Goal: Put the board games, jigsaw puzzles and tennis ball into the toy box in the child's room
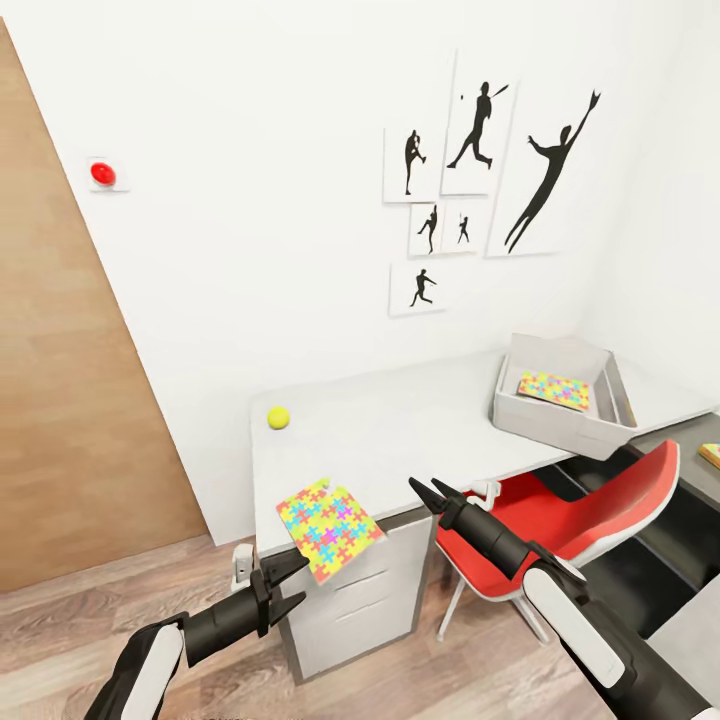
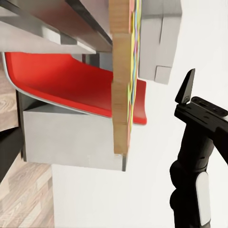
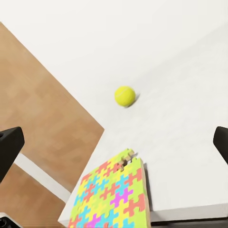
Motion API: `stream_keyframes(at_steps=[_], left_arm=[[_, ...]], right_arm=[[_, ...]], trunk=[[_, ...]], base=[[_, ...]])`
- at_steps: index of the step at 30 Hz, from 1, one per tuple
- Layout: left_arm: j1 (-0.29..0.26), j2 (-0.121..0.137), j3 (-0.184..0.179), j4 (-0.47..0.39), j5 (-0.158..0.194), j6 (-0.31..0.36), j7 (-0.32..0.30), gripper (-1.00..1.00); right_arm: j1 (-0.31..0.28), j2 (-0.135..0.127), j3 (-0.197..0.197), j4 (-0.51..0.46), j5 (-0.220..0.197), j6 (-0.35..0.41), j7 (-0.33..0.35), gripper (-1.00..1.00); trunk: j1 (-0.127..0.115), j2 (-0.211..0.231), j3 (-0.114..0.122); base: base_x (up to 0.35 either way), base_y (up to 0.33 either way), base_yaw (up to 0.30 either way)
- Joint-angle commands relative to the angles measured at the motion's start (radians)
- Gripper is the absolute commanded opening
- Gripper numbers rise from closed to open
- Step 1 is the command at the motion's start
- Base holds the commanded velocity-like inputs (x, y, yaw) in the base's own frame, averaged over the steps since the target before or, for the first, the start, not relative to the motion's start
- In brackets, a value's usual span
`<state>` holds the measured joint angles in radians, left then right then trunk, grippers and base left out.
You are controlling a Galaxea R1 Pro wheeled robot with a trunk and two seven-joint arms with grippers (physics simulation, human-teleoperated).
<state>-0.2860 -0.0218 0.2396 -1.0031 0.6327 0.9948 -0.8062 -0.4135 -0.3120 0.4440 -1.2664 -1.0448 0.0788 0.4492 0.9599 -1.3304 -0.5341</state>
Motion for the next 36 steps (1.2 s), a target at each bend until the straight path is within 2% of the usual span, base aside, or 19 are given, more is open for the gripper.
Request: stream_keyframes(at_steps=[1,15,25,36], left_arm=[[-0.001,-0.001,0.003,0.0,-0.005,0.004,-0.005,1.0],[-0.001,-0.002,0.003,0.0,-0.004,0.004,-0.005,1.0],[-0.001,-0.001,0.004,0.0,-0.005,0.004,-0.005,1.0],[-0.001,-0.001,0.004,0.0,-0.004,0.002,-0.005,1.0]], right_arm=[[-0.001,-0.001,0.001,0.0,-0.011,0.005,0.002,1.0],[-0.001,-0.001,0.001,0.001,-0.011,0.005,0.003,1.0],[-0.001,-0.001,0.001,0.001,-0.011,0.006,0.003,1.0],[0.0,-0.001,0.001,0.001,-0.011,0.005,0.003,1.0]], trunk=[[0.0,-0.001,-0.001],[0.0,-0.001,-0.001],[0.0,-0.001,-0.001],[0.0,-0.001,-0.001]], base=[[0.0,-0.157,0.139],[0.0,-0.044,0.026],[0.0,-0.182,0.062],[0.0,-0.025,0.038]])
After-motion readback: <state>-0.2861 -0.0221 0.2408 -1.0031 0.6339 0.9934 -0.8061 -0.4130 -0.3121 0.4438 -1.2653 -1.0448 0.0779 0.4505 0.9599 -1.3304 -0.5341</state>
